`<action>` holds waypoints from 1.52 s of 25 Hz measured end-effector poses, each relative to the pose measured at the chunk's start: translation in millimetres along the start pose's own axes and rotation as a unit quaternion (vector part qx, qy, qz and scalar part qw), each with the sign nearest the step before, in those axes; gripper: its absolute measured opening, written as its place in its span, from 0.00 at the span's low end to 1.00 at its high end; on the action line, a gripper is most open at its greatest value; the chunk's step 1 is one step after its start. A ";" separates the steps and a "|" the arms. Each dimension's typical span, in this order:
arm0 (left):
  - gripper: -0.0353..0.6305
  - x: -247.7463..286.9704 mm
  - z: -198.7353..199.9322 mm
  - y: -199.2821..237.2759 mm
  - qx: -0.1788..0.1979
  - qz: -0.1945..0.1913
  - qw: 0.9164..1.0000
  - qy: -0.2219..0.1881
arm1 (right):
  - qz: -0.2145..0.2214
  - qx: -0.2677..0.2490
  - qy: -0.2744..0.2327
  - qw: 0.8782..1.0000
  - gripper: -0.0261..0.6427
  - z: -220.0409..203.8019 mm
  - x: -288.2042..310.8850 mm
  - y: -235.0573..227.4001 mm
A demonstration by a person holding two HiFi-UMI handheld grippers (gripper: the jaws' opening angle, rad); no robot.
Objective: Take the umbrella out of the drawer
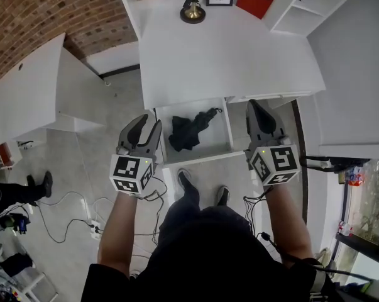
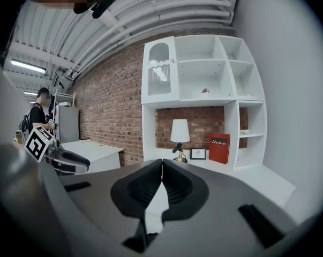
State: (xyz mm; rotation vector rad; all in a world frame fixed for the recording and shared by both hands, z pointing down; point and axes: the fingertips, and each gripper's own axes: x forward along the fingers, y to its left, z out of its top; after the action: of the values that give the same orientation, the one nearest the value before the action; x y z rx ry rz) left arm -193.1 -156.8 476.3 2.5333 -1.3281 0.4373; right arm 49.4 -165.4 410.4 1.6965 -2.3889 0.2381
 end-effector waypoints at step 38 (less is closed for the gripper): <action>0.50 209.4 -328.7 -60.0 0.083 -0.154 0.885 0.432 | 0.082 0.033 0.127 0.988 0.04 -149.2 85.5 -69.4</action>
State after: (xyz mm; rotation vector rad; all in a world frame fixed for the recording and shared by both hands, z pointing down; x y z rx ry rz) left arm -78.9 -165.9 853.6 2.1287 -0.5520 1.4286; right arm 98.1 -229.5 577.5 1.3988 -2.3513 0.5306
